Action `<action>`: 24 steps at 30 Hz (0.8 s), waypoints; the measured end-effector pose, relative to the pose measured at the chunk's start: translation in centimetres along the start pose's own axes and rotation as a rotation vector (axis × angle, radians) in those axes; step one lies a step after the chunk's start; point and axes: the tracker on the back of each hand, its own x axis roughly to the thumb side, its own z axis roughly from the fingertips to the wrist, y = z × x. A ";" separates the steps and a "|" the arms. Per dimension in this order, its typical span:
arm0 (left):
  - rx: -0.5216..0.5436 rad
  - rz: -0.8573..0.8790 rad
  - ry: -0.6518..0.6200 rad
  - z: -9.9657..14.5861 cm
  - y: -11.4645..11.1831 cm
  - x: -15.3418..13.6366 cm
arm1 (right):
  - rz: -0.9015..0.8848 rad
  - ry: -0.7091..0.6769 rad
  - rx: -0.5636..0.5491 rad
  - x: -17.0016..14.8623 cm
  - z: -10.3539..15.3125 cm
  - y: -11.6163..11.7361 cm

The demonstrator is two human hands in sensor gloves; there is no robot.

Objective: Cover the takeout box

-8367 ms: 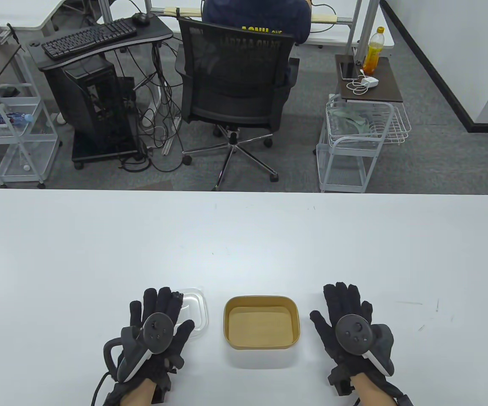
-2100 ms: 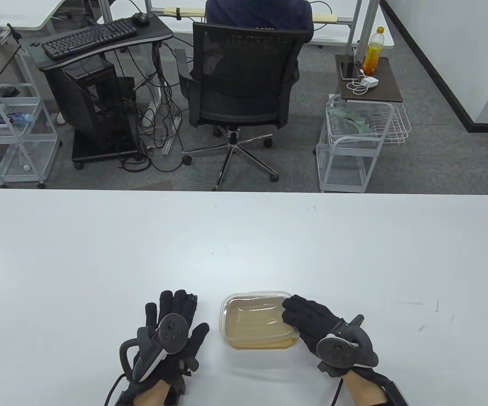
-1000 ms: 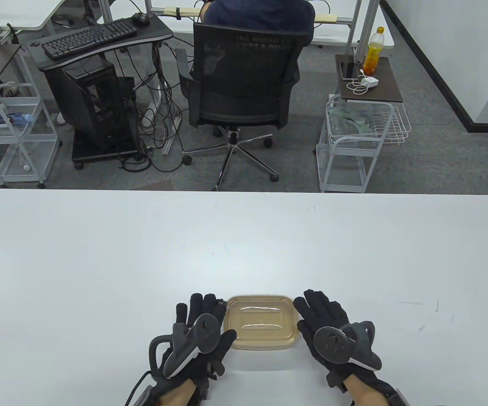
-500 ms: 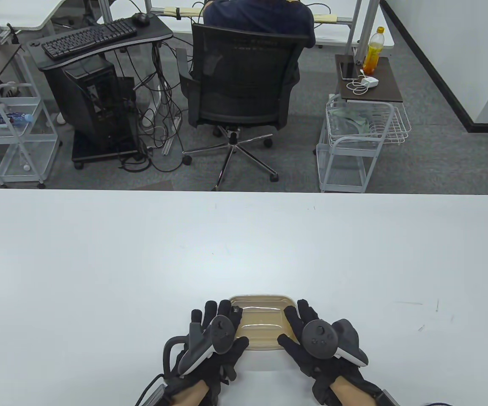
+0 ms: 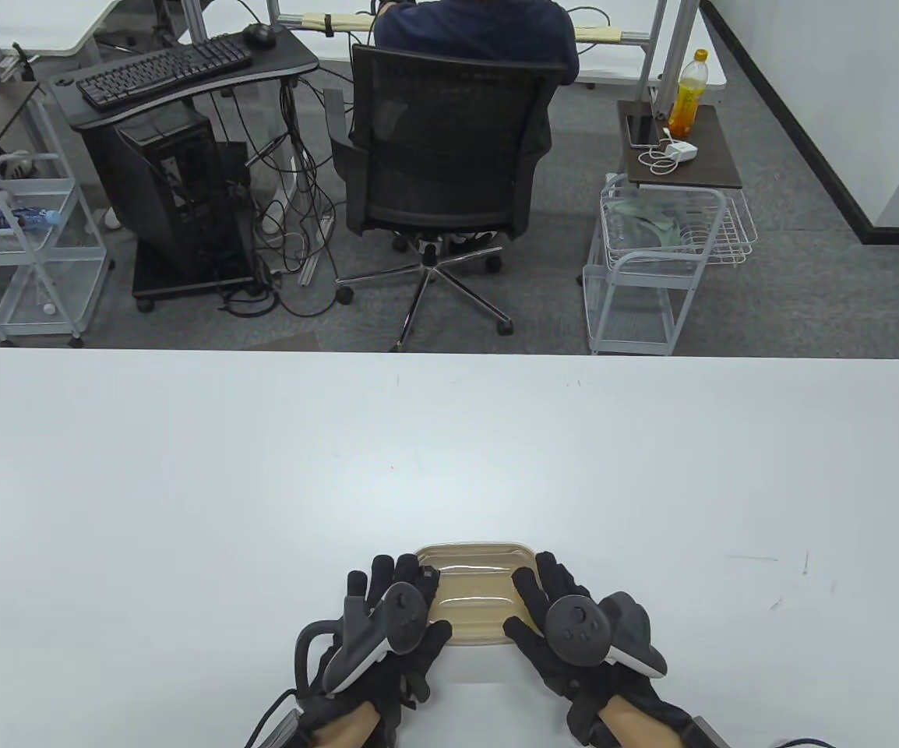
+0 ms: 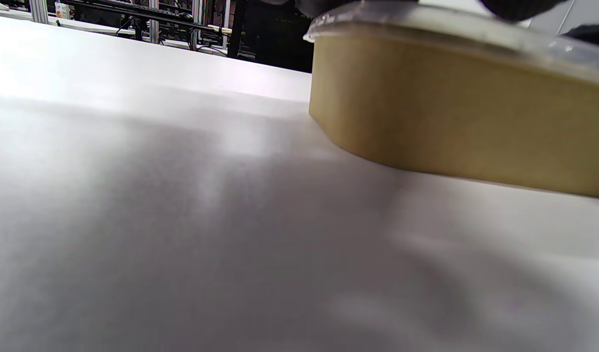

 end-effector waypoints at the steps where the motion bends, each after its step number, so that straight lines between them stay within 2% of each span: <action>1: 0.001 0.001 -0.001 0.0 0.0 0.0 | 0.000 0.000 0.001 0.0 0.0 0.0; 5: 0.021 0.008 -0.006 0.0 0.3 -0.6 | 0.029 0.026 -0.032 -0.2 0.3 -0.6; 10: 0.136 0.061 0.000 0.7 2.2 -3.1 | 0.003 0.094 -0.212 -1.6 1.6 -3.0; 13: 0.174 0.069 0.039 0.9 3.0 -4.7 | -0.017 0.123 -0.276 -2.8 2.2 -3.9; 19: 0.223 0.096 0.082 1.2 3.9 -7.5 | -0.014 0.183 -0.324 -4.7 2.9 -4.7; 24: 0.245 0.098 0.102 1.4 4.3 -8.7 | -0.035 0.227 -0.307 -5.7 2.9 -4.5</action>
